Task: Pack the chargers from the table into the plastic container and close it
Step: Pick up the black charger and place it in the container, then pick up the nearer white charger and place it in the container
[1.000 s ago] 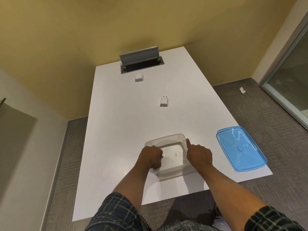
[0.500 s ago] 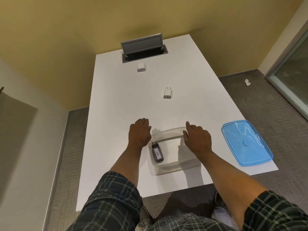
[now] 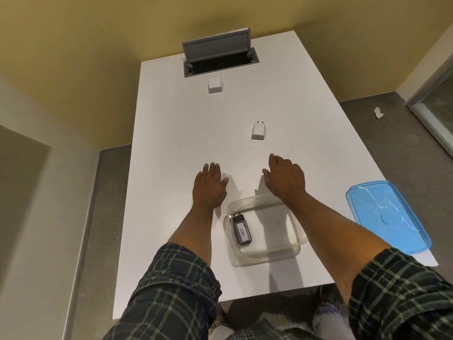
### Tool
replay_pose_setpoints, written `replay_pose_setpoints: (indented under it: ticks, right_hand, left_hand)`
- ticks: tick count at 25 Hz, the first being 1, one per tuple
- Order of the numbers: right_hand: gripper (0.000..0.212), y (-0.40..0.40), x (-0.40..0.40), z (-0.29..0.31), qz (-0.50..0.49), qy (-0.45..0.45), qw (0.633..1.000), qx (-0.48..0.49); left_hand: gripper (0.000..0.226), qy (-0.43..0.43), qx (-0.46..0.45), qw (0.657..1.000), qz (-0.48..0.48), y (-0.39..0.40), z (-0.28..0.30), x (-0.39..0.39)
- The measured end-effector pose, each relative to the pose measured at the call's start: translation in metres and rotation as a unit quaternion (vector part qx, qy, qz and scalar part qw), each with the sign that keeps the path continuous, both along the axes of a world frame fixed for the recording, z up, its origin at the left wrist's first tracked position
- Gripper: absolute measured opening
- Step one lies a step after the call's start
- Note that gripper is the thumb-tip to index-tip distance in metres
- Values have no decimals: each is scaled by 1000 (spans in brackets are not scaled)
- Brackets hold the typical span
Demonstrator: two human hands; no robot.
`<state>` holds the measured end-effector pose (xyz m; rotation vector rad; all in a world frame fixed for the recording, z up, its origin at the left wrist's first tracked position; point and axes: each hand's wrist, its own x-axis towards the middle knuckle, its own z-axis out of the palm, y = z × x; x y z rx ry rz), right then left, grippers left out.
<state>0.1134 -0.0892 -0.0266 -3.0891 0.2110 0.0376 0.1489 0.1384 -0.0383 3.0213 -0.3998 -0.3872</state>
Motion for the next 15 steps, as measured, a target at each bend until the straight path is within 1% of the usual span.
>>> replay_pose_setpoints:
  ticks: [5, 9, 12, 15]
  right_hand:
    - [58, 6, 49, -8, -13, 27, 999, 27]
    - [56, 8, 85, -15, 8, 57, 997, 45]
    - [52, 7, 109, -22, 11, 80, 996, 47]
    - [54, 3, 133, -29, -12, 82, 994, 78]
  left_hand:
    - [63, 64, 4, 998, 2, 6, -22, 24]
    - [65, 121, -37, 992, 13, 7, -47, 42]
    - [78, 177, -46, 983, 25, -6, -65, 49]
    - [95, 165, -44, 984, 41, -16, -84, 47]
